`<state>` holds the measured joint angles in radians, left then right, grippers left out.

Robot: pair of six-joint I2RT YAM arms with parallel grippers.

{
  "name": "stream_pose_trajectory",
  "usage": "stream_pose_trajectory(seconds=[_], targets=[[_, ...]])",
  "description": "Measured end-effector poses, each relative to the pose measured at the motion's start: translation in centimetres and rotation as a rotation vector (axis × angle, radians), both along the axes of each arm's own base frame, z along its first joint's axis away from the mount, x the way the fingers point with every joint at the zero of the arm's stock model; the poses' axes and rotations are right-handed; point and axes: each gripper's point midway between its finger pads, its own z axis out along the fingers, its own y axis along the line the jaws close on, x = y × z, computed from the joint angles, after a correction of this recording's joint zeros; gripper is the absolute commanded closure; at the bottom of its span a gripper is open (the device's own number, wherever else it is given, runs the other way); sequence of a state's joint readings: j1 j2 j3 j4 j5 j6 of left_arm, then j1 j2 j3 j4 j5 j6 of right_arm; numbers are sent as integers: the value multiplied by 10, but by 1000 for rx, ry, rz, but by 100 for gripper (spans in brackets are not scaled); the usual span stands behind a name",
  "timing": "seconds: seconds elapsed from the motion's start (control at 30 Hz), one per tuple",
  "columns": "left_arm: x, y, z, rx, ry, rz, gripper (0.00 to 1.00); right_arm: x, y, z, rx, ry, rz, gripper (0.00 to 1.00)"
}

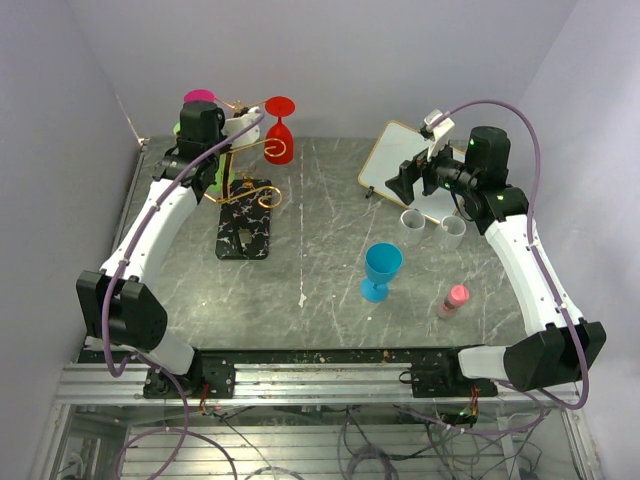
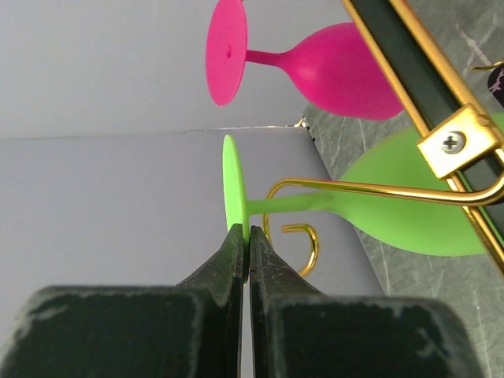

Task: Place the wine glass upside down on the wine glass rack

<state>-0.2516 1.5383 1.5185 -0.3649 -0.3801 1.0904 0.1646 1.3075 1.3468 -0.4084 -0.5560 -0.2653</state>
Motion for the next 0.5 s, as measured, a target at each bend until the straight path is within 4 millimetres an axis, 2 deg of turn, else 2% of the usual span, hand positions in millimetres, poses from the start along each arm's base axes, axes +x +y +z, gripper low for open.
stream_pose_trajectory(seconds=[0.5], targets=[[1, 19, 18, -11, -79, 142, 89, -2, -1, -1, 9, 1, 6, 2]])
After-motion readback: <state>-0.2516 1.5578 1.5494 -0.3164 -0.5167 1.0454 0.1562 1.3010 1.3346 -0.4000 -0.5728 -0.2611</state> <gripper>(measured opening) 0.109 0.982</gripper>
